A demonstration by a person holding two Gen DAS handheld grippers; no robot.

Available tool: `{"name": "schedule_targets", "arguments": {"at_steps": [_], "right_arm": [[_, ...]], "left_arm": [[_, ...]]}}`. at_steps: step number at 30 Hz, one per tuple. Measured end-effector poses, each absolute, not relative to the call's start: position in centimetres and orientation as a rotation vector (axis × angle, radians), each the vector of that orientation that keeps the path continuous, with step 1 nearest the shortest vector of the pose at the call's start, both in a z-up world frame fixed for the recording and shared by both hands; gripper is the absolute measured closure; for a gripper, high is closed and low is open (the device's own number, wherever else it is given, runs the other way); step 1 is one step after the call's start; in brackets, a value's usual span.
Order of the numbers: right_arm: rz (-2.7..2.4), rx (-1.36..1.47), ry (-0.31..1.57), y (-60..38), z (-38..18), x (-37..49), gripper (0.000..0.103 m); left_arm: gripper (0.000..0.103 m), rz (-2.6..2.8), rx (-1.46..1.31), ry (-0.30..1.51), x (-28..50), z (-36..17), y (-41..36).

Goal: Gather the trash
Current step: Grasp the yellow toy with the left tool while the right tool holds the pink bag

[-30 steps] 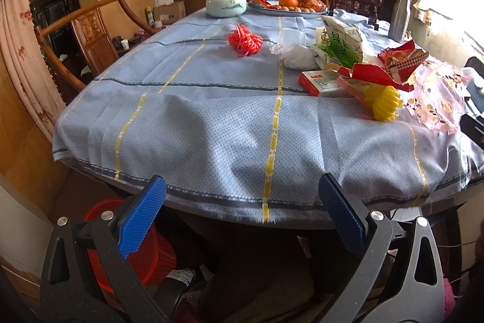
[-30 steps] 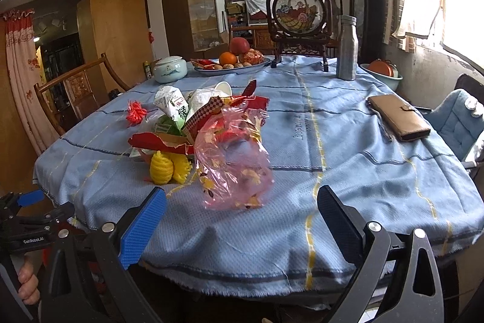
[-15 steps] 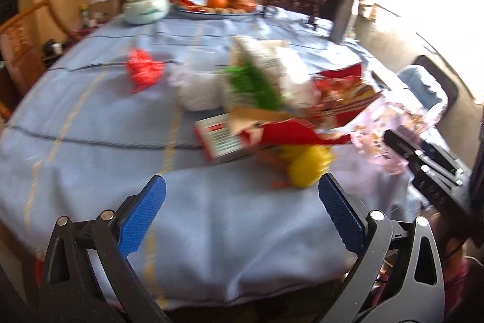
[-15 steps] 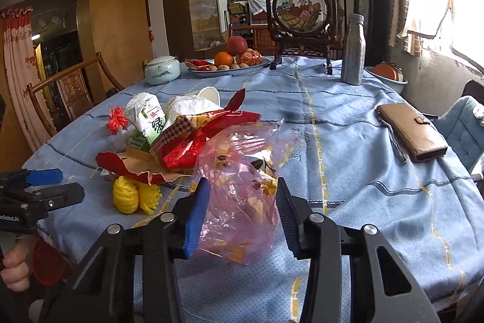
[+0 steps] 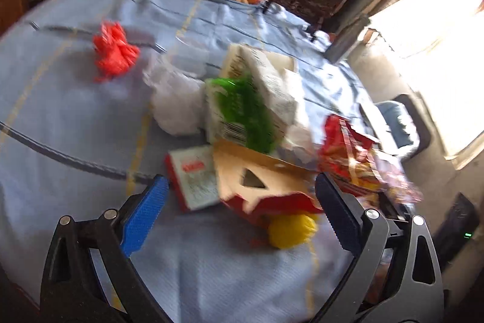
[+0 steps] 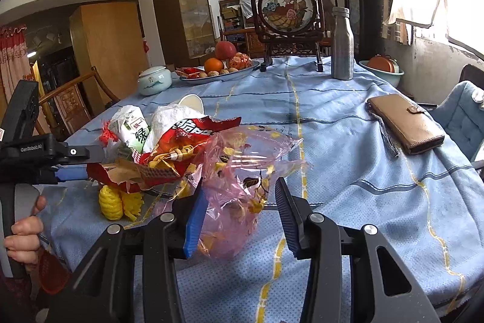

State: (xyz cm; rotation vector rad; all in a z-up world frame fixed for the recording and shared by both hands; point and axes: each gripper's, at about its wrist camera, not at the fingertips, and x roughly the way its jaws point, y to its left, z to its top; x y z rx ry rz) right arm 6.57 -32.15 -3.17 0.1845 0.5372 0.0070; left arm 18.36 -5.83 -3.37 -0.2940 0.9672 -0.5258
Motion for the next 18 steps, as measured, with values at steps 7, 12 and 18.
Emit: {"name": "schedule_targets", "arguments": {"at_steps": [7,12,18], "right_arm": [[0.005,0.189,0.545,-32.5,-3.4,6.5,0.058],[0.004,0.199,0.531,-33.0,-3.1,6.0,0.058],[0.02,0.205,0.506,-33.1,-2.7,5.8,0.061]], "left_arm": [[0.01,-0.657,-0.262,1.002,18.1,-3.4,-11.3],[0.072,-0.616,-0.243,0.96,19.5,-3.3,-11.2],[0.076,-0.61,-0.32,0.908,18.0,-2.0,-6.2]]}}
